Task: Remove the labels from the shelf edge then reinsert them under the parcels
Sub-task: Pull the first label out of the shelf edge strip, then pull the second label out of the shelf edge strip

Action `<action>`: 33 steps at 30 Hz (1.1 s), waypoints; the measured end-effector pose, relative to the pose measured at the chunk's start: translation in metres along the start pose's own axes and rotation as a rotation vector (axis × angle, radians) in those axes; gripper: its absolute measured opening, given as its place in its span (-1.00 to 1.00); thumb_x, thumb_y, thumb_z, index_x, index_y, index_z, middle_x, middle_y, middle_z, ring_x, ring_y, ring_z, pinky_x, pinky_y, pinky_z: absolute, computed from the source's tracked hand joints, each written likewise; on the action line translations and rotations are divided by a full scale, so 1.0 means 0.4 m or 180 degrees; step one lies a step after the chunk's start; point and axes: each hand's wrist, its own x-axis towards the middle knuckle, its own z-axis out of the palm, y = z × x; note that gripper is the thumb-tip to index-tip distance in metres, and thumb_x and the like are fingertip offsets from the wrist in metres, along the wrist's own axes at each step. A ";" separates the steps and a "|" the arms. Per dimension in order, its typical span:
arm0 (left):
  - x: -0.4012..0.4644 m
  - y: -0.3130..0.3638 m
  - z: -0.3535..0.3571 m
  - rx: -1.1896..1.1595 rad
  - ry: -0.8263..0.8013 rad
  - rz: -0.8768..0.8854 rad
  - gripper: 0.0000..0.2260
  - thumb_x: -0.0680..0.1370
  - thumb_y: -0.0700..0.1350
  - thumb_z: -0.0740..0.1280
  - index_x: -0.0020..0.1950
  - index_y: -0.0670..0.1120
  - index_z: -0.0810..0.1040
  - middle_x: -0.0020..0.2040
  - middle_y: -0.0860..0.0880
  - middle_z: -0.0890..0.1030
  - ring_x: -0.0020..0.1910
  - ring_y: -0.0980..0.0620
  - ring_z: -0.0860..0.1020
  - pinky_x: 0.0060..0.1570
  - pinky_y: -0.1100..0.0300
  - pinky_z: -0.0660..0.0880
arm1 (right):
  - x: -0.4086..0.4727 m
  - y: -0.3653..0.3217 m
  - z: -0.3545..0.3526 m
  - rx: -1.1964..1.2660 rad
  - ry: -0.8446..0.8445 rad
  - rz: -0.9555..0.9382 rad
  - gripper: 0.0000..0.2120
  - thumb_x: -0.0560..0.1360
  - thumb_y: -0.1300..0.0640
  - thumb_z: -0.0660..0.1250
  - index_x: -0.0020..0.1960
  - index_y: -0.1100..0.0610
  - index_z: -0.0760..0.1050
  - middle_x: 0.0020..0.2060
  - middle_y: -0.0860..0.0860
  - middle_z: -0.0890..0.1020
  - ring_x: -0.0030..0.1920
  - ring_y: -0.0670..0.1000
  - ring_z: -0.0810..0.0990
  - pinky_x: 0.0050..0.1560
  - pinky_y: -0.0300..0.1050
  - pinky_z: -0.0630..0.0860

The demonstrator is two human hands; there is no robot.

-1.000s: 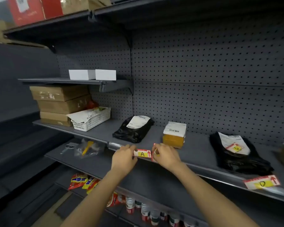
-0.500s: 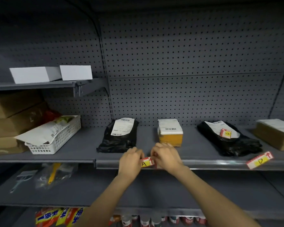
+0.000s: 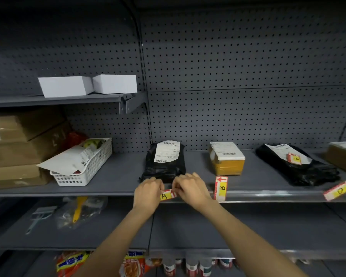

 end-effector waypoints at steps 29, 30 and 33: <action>0.066 0.387 0.144 -0.0670 -0.0195 0.0679 -0.78 0.45 -0.12 0.38 0.08 0.05 0.50 0.01 0.04 0.57 0.03 0.02 0.54 -0.09 0.08 0.51 | -0.237 0.312 -0.220 -0.0540 -0.0003 0.1022 -0.93 0.51 0.14 0.27 -0.06 0.07 0.53 -0.07 0.05 0.65 0.01 0.09 0.51 0.04 -0.07 0.27; 0.067 0.390 0.146 -0.0672 -0.0178 0.0670 -0.77 0.45 -0.12 0.39 0.08 0.05 0.50 0.00 0.04 0.57 0.03 0.02 0.53 -0.09 0.09 0.50 | -0.232 0.314 -0.219 -0.0569 -0.0018 0.1012 -0.92 0.51 0.14 0.26 -0.06 0.07 0.53 -0.06 0.06 0.65 0.01 0.10 0.50 0.04 -0.07 0.27; 0.074 0.404 0.148 -0.0674 -0.0082 0.0734 -0.77 0.44 -0.10 0.40 0.07 0.07 0.50 -0.02 0.05 0.57 0.01 0.03 0.53 -0.16 0.14 0.46 | -0.231 0.326 -0.213 -0.0505 0.0037 0.1050 -0.90 0.51 0.12 0.25 -0.03 0.07 0.53 -0.03 0.07 0.63 0.05 0.12 0.50 0.04 -0.05 0.27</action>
